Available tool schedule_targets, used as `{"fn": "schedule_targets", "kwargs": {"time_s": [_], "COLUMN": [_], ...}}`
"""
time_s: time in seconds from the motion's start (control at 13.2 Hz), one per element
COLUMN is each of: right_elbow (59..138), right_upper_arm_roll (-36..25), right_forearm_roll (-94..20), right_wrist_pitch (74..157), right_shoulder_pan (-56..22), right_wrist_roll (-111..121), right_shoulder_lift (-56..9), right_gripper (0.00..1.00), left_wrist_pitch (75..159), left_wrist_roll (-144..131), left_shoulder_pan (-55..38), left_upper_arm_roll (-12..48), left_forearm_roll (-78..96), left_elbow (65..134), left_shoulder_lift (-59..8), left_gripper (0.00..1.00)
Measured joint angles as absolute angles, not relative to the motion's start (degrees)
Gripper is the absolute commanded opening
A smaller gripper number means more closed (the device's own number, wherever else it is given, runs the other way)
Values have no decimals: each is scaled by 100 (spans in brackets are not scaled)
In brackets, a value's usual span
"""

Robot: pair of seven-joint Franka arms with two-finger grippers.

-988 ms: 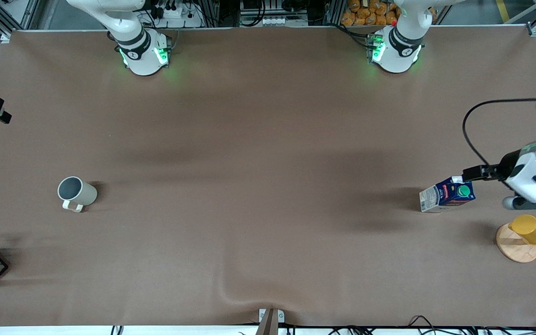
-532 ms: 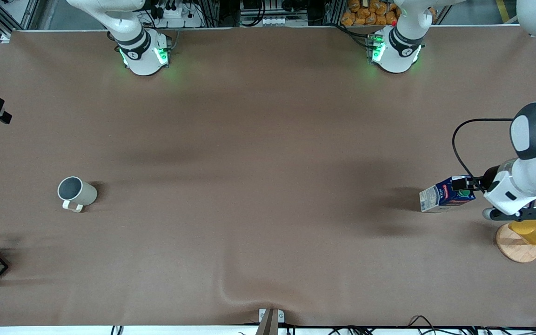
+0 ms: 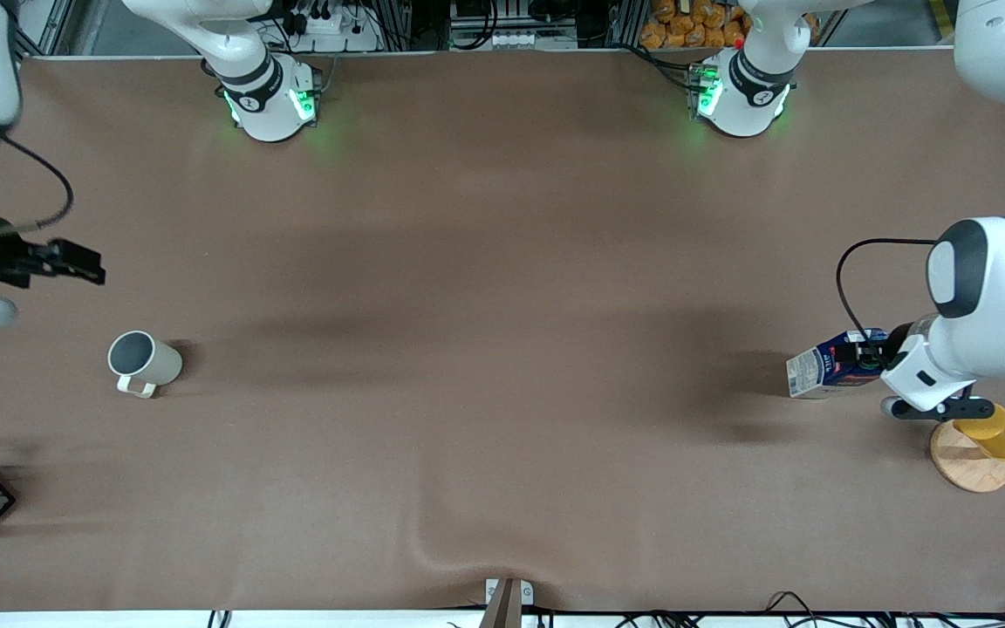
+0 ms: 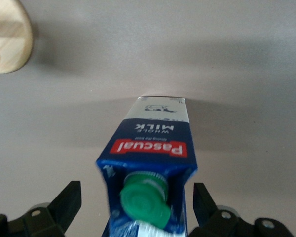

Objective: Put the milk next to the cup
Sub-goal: 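Reach the left gripper to the milk carton while the right gripper reaches the mug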

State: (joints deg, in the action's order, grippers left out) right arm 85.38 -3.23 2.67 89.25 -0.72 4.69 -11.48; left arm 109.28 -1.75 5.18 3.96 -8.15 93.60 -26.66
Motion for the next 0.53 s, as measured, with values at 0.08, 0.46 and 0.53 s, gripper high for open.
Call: {"fn": "schedule_targets", "kwargs": {"time_s": [0.08,0.46,0.53], "right_elbow": [8541,8556,8549], "right_upper_arm_roll": [-360,-394,-394], "right_forearm_roll": [279,245,245], "right_wrist_pitch": [9149,10201,10320], "right_shoulder_pan": [53,801,820], "right_wrist_roll": [468,521,600], "right_shoulder_lift": [-1330,-2493,-2624], "right_gripper": [100,100,100], "left_wrist_pitch": [11039,11102,11102], "left_wrist_roll": [-176,-176,-176], "left_shoulder_pan": [519,518,519], "left_upper_arm_roll": [395,402,401], "left_forearm_roll": [-815,-815,-815], "left_elbow": [9455,9528,9529], "left_shoulder_lift": [-2690,-2715,-2715], "left_gripper": [100,64,52]}}
